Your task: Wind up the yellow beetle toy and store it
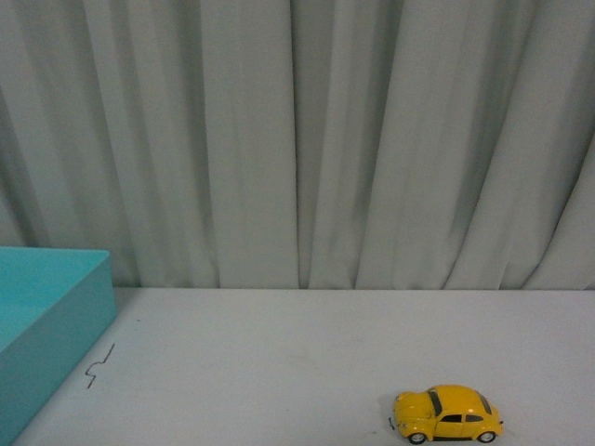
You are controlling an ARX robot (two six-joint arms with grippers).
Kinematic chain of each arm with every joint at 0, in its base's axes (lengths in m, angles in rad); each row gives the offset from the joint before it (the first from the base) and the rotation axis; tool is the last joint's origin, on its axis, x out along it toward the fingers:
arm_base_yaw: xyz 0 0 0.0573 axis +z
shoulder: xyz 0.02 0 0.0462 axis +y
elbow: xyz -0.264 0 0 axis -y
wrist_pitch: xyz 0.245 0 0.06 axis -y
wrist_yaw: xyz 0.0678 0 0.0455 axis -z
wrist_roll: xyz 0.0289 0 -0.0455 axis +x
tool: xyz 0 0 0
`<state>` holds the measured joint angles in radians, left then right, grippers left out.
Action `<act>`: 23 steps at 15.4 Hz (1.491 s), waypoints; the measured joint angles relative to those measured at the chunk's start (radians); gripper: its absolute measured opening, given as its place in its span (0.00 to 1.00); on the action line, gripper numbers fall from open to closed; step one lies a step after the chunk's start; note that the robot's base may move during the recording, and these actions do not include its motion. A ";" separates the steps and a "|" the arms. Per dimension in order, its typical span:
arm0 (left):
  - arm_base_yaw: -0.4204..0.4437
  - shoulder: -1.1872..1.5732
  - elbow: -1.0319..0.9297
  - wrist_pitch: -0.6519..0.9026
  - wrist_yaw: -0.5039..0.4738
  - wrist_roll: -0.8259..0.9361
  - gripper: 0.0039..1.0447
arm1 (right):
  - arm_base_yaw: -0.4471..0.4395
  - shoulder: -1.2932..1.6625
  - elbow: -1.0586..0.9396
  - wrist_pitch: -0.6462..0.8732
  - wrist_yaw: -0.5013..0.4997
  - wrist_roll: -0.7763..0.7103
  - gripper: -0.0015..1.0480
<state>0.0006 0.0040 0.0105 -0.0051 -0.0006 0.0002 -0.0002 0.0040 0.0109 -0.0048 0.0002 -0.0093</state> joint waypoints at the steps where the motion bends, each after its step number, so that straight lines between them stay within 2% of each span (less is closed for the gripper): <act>1: 0.000 0.000 0.000 0.000 0.000 0.000 0.94 | 0.000 0.000 0.000 0.000 0.000 0.000 0.94; 18: 0.000 0.000 0.000 0.001 0.000 0.000 0.94 | 0.000 0.001 0.000 -0.005 0.003 0.002 0.94; 19: 0.000 0.000 0.000 0.001 0.000 0.000 0.94 | -0.019 0.065 0.011 -0.021 0.010 0.083 0.94; 20: 0.000 0.000 0.000 0.002 0.000 0.000 0.94 | -0.105 0.174 0.011 0.055 -0.031 0.142 0.94; 23: 0.000 0.000 0.000 0.002 0.000 0.000 0.94 | -0.457 0.659 0.071 0.541 -0.278 0.200 0.94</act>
<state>0.0006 0.0040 0.0105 -0.0036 -0.0006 0.0002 -0.4576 0.6628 0.0822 0.5365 -0.2779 0.1905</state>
